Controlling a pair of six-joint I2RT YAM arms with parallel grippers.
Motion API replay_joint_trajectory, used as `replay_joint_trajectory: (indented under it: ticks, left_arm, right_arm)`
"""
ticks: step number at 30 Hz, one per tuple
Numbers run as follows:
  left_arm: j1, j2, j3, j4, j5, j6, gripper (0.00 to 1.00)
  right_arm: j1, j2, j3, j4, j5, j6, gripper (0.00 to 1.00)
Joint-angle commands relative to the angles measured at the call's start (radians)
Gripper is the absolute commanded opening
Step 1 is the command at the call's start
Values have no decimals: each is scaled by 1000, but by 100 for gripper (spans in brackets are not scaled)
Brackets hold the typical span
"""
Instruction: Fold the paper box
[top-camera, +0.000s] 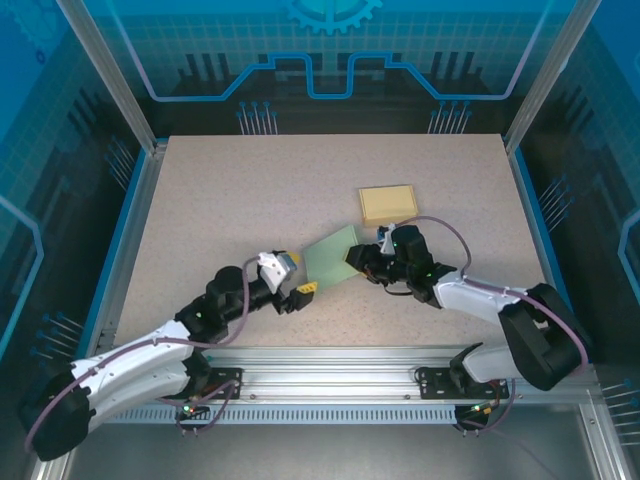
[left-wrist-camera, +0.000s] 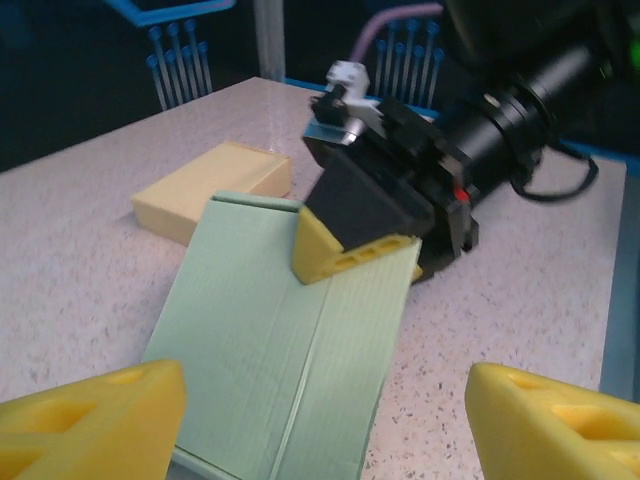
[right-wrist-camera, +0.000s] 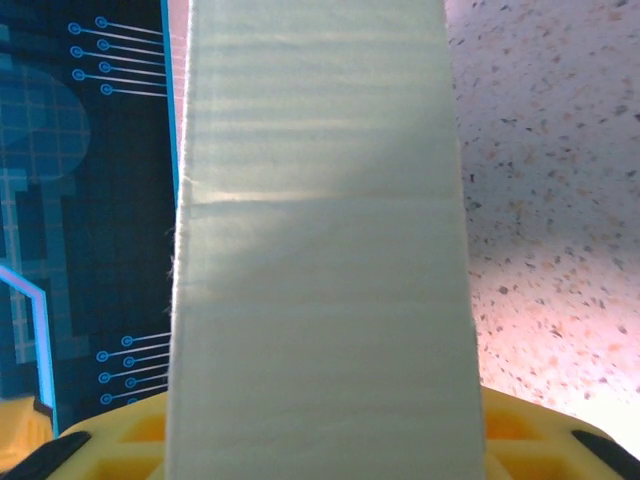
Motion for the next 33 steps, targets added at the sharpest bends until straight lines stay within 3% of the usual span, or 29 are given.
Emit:
replay_joint_trajectory:
  ticks: [1, 8, 14, 18, 27, 33]
  left_arm:
    - [-83, 56, 4, 45, -98, 327, 76]
    - [-178, 343, 59, 177, -267, 505, 81]
    - [-193, 566, 110, 353, -405, 519, 81]
    - [-210, 665, 141, 428, -448, 525, 84]
    - [-240, 850, 216, 582, -667, 615, 83]
    - [-241, 874, 216, 617, -676, 604, 73]
  right_arm:
    - [0, -44, 15, -124, 42, 16, 29]
    - [1, -97, 7, -145, 51, 52, 23]
    - [6, -132, 0, -172, 79, 63, 24]
    - [6, -145, 1, -184, 86, 62, 27]
    - [10, -143, -2, -188, 86, 72, 28]
    - [11, -147, -3, -191, 90, 74, 31]
